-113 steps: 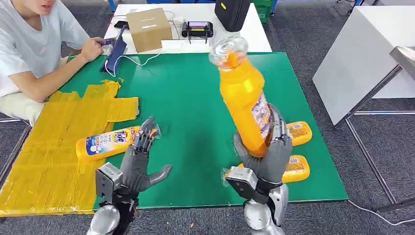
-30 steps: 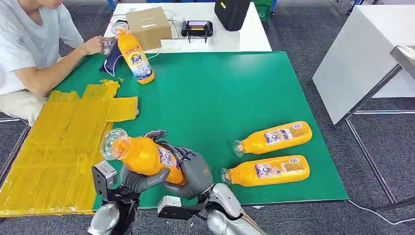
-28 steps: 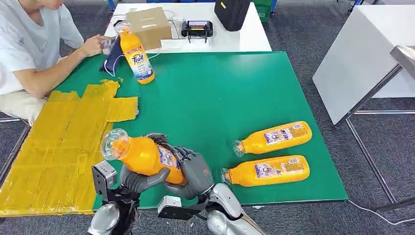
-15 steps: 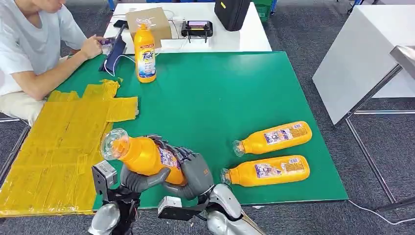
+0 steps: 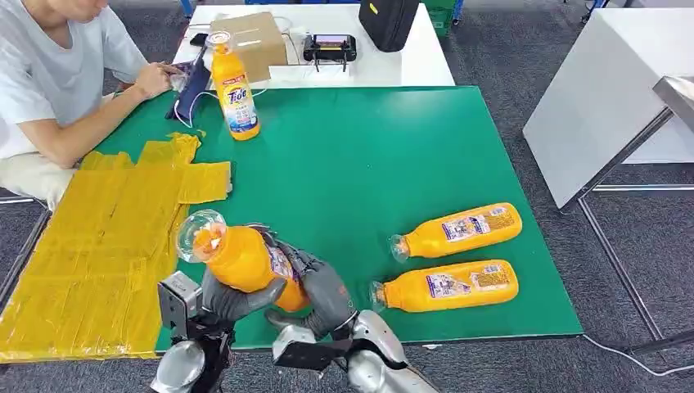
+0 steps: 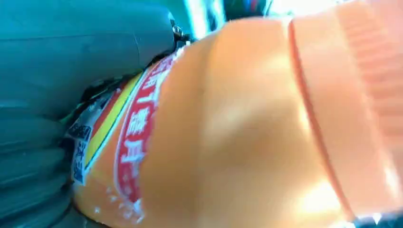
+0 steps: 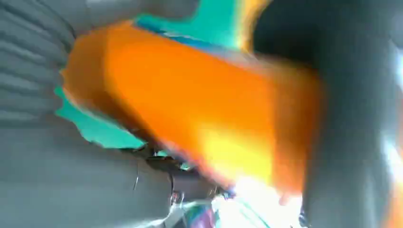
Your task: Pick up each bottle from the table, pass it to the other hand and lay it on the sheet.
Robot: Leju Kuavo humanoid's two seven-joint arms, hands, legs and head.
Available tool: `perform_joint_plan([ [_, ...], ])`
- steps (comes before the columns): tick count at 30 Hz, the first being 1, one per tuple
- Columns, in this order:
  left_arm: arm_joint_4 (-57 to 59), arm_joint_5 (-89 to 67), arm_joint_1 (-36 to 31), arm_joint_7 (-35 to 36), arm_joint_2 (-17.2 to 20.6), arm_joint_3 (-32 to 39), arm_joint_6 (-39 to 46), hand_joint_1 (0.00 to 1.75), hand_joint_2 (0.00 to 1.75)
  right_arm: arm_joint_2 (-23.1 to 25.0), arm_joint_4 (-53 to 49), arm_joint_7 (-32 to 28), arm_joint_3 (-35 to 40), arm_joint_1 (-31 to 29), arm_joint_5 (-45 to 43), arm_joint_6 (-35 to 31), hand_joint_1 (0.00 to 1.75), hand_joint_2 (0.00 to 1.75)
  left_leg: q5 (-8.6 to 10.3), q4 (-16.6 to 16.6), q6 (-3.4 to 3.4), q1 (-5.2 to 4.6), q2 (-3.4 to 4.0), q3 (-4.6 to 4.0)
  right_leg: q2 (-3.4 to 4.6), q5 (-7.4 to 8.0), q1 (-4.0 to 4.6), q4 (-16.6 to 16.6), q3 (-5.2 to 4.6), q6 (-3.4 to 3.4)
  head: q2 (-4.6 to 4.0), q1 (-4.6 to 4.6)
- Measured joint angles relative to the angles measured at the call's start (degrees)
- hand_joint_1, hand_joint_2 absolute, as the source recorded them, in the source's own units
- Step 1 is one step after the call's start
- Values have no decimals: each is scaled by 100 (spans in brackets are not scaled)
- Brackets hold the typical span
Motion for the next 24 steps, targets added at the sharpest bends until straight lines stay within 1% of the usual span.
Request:
perform_joint_plan([
  [1, -2, -333, -81, 30, 20, 65, 415, 175, 175, -39, -383, 51, -182, 162, -809, 284, 0, 175, 2, 0, 1, 2, -2, -7, -4, 0, 3, 0, -3, 0, 0, 18],
  [2, 0, -588, -194, 70, 105, 188, 653, 175, 175, -57, -825, 125, -381, 287, -1717, 491, 0, 175, 1, 0, 1, 1, -2, -8, -1, 1, 2, 1, -2, 0, 0, 20],
  [3, 15, -846, -312, 135, 195, 312, 764, 175, 175, -96, -1251, 149, -591, 406, -2443, 614, 0, 175, 0, -1, 0, 1, -1, -6, -1, 2, 2, 0, -1, 0, 0, 7],
  [4, 24, -1002, -399, 166, 268, 449, 744, 175, 175, -131, -1583, 164, -776, 514, -2822, 675, 0, 175, 0, -1, -1, 1, 1, -4, 1, 2, 3, 1, -2, -1, 0, 9],
  [5, 26, -1076, -463, 171, 304, 587, 722, 175, 175, -179, -1894, 173, -978, 619, -2861, 751, 0, 175, 0, -1, -1, 1, 2, -4, 2, 3, 3, 1, -3, -2, 0, 11],
  [8, 37, -1390, -585, 219, 354, 748, 814, 175, 175, -228, -2399, 72, -1254, 833, -2058, 829, 0, 175, 1, -1, -1, 1, 2, -3, 1, 3, 2, 1, -2, -2, 0, 11],
  [9, 57, -1560, -611, 265, 367, 769, 893, 175, 175, -241, -2539, 0, -1327, 903, -1965, 829, 0, 175, 1, -1, 0, 1, 2, -3, 1, 3, 2, 1, -2, -2, 0, 11],
  [13, 153, -2057, -712, 474, 448, 990, 1098, 175, 175, -348, -3094, -140, -1659, 1198, -1869, 857, 0, 175, 0, -1, 0, -1, 1, -5, 1, 3, 1, 0, -3, -1, 0, 11],
  [16, 258, -2715, -821, 608, 483, 1139, 1335, 175, 175, -396, -3450, -157, -1901, 1350, -1851, 947, 0, 175, 0, -1, 0, -1, 1, -5, 1, 3, 1, 0, -4, -1, 0, 11],
  [19, 519, -4128, -1019, 1022, 514, 1198, 1816, 175, 175, -427, -3677, -183, -2067, 1401, -1578, 831, 0, 175, 0, -1, 0, 0, 2, -4, 2, 4, 2, 0, -3, -1, 0, 11],
  [21, 906, -5832, -1263, 1669, 575, 1198, 2086, 175, 175, -466, -3767, -196, -2124, 1390, -1129, 577, 0, 175, 6, -1, -1, 0, 1, -2, 1, 5, 2, 0, -1, -1, 0, 11],
  [22, 1177, -6601, -1418, 2010, 612, 1196, 2092, 175, 175, -494, -3793, -196, -2133, 1365, -880, 448, 0, 175, 8, -1, -1, 0, 1, -2, 0, 6, 2, 0, 1, -2, 0, 13],
  [24, 1816, -7554, -1730, 2460, 689, 1180, 1987, 175, 175, -551, -3795, -163, -2131, 1265, -309, 194, 0, 175, 12, -1, -3, 0, 3, -2, 2, 14, 2, 1, -1, -5, 0, 11],
])
